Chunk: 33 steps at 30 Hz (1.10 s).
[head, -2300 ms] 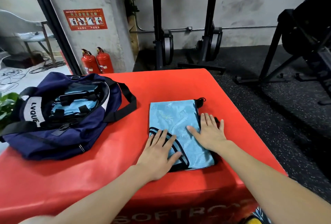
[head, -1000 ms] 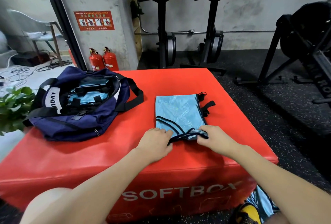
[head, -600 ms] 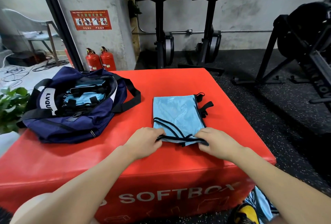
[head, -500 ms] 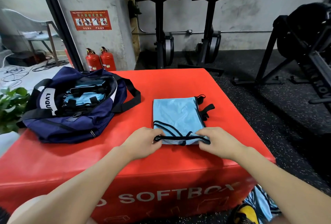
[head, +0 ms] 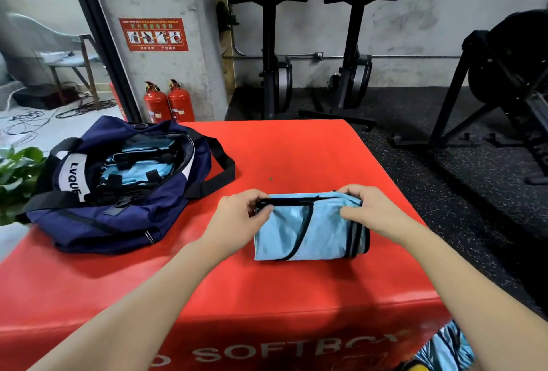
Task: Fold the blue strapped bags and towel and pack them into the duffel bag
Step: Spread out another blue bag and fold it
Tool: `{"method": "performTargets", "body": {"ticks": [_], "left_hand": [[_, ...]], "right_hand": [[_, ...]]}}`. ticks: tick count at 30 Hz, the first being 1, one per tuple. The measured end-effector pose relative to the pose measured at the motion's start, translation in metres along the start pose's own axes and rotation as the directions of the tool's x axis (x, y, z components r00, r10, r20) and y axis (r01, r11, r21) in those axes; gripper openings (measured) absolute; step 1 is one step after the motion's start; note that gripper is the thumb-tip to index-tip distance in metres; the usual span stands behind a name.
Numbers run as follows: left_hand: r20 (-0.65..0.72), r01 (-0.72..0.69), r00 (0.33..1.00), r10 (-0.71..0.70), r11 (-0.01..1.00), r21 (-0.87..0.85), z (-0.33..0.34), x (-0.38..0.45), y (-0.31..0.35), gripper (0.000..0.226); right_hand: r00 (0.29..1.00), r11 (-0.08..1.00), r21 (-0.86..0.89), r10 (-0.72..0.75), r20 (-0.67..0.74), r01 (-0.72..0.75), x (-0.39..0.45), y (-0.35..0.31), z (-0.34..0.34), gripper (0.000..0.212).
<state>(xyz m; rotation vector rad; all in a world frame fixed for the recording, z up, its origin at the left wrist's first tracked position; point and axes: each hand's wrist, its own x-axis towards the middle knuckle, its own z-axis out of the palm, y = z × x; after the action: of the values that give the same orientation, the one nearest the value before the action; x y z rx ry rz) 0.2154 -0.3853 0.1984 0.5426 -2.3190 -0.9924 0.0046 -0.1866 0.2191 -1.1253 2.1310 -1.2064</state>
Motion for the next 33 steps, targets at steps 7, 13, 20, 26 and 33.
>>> {"method": "performTargets", "body": {"ticks": [7, 13, 20, 26, 33], "left_hand": [[-0.033, 0.121, 0.992, -0.118, 0.987, 0.103, 0.026, 0.053, -0.039, 0.015], [-0.017, 0.23, 0.973, -0.231, 0.958, 0.172, 0.044, 0.074, -0.063, 0.011], [-0.047, 0.264, 0.964, -0.26, 0.937, 0.231, 0.049, 0.085, -0.074, 0.015], [-0.027, 0.355, 0.935, -0.354, 0.927, 0.124, 0.041, 0.076, -0.067, 0.024], [0.19, 0.32, 0.92, -0.342, 0.937, 0.139, 0.032, 0.04, -0.056, 0.07]], "right_hand": [[0.979, 0.991, -0.123, 0.035, -0.199, -0.06, 0.067, 0.026, 0.017, 0.025], [0.99, 0.95, -0.3, 0.046, -0.132, -0.084, 0.089, 0.049, 0.021, 0.017], [0.973, 0.953, -0.298, -0.023, -0.229, -0.047, 0.099, 0.051, 0.025, 0.015], [0.977, 0.909, -0.4, 0.033, -0.211, -0.117, 0.099, 0.05, 0.033, 0.026], [0.978, 0.931, -0.353, 0.016, -0.206, -0.089, 0.079, 0.04, 0.027, 0.049]]}}
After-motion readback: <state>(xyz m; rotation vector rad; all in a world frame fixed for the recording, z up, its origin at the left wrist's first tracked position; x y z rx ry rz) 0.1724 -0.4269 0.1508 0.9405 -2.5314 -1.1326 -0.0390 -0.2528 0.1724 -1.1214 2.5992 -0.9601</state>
